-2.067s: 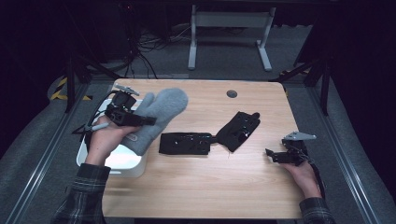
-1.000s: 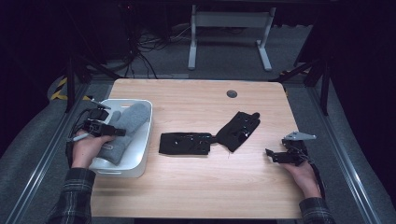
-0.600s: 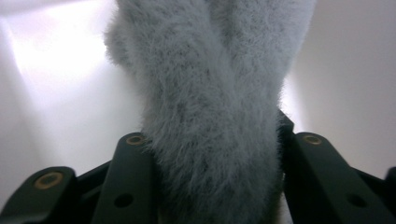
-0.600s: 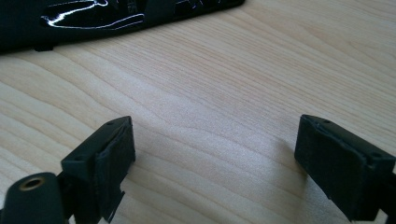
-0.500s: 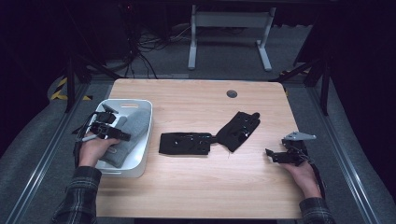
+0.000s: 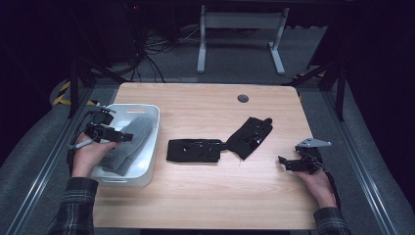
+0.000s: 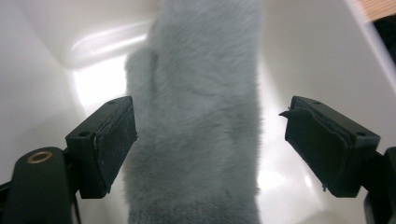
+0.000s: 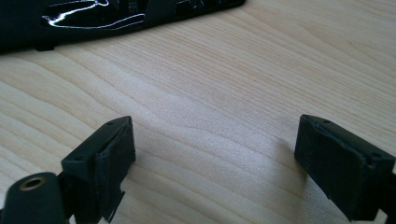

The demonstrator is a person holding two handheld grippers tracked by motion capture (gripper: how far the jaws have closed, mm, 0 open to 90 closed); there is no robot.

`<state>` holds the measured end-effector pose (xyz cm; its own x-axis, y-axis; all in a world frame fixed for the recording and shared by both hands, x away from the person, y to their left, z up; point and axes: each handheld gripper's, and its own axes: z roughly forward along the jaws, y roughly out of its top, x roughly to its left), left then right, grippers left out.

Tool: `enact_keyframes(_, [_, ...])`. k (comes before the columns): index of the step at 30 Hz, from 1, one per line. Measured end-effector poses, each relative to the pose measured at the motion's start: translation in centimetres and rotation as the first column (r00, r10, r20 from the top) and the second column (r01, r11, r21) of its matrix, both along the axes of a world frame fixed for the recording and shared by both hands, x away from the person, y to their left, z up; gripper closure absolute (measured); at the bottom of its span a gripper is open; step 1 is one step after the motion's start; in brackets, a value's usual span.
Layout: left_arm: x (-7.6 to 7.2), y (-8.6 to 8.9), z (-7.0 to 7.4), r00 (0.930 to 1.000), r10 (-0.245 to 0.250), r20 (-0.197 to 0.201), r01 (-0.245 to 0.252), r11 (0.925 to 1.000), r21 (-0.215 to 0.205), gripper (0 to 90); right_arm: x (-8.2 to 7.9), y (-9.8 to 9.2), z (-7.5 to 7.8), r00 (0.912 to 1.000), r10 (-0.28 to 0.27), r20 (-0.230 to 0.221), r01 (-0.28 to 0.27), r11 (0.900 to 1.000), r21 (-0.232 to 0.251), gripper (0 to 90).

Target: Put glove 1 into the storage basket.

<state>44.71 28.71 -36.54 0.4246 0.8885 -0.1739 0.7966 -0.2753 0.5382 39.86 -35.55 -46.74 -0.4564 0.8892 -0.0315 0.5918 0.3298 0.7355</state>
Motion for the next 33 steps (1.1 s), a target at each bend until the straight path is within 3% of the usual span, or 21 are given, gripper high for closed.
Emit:
enact_keyframes(6, [-1.0, -1.9, 1.7, 0.9961, -0.064, 0.06, 0.066, 0.9973, -0.033, 16.6, 0.0, 0.0, 0.0, 1.0, -0.002, 0.001, 0.002, 1.0, 0.0, 12.8])
enact_keyframes(10, [-1.9, -4.1, 2.4, 0.9862, -0.125, 0.109, 0.133, 0.9888, -0.069, 16.5, 0.0, 0.0, 0.0, 1.0, -0.003, 0.001, 0.003, 1.0, 0.0, 12.8])
enact_keyframes(13, [-2.3, -5.2, 2.4, 0.9815, -0.148, 0.122, 0.158, 0.9841, -0.081, 16.6, 0.0, 0.0, 0.0, 1.0, -0.003, 0.001, 0.003, 1.0, 0.0, 12.8])
enact_keyframes(15, [-2.7, -7.0, 2.3, 0.9723, -0.19, 0.135, 0.202, 0.9763, -0.077, 16.6, 0.0, 0.0, 0.0, 1.0, -0.003, 0.001, 0.003, 1.0, 0.0, 12.8])
enact_keyframes(17, [-2.9, -7.5, 2.3, 0.9694, -0.202, 0.139, 0.214, 0.9735, -0.08, 16.5, 0.0, 0.0, 0.0, 1.0, -0.003, 0.001, 0.003, 1.0, 0.0, 12.8])
enact_keyframes(22, [-3.7, -10.1, 2.3, 0.951, -0.258, 0.17, 0.276, 0.9568, -0.091, 16.6, 0.0, 0.0, 0.0, 1.0, -0.003, 0.001, 0.003, 1.0, 0.0, 12.8])
enact_keyframes(24, [-4.0, -11.2, 2.2, 0.9439, -0.282, 0.171, 0.3, 0.9496, -0.089, 16.8, 0.0, 0.0, 0.0, 1.0, -0.003, 0.001, 0.003, 1.0, 0.0, 12.8])
enact_keyframes(26, [-4.3, -12.5, 1.8, 0.9324, -0.321, 0.166, 0.337, 0.9383, -0.078, 16.9, 0.0, 0.0, 0.0, 1.0, -0.002, 0.001, 0.002, 1.0, -0.001, 12.8])
enact_keyframes(30, [-4.6, -14.2, 1.2, 0.9207, -0.352, 0.169, 0.368, 0.9268, -0.076, 19.3, 0.0, 0.0, 0.0, 1.0, -0.002, 0.0, 0.002, 1.0, 0.0, 12.8])
enact_keyframes(31, [-4.7, -14.6, 1.0, 0.9164, -0.361, 0.172, 0.377, 0.9234, -0.07, 21.7, 0.0, 0.0, 0.0, 1.0, -0.002, 0.0, 0.002, 1.0, 0.0, 12.8])
enact_keyframes(32, [-4.8, -15.0, 0.9, 0.9121, -0.373, 0.171, 0.388, 0.9191, -0.068, 31.7, 0.0, 0.0, 0.0, 1.0, -0.003, 0.0, 0.003, 1.0, 0.001, 12.8])
enact_keyframes(33, [-4.8, -15.7, 0.6, 0.9023, -0.396, 0.171, 0.41, 0.9104, -0.057, 37.8, 0.0, 0.0, 0.0, 1.0, -0.002, 0.0, 0.002, 1.0, 0.0, 12.8])
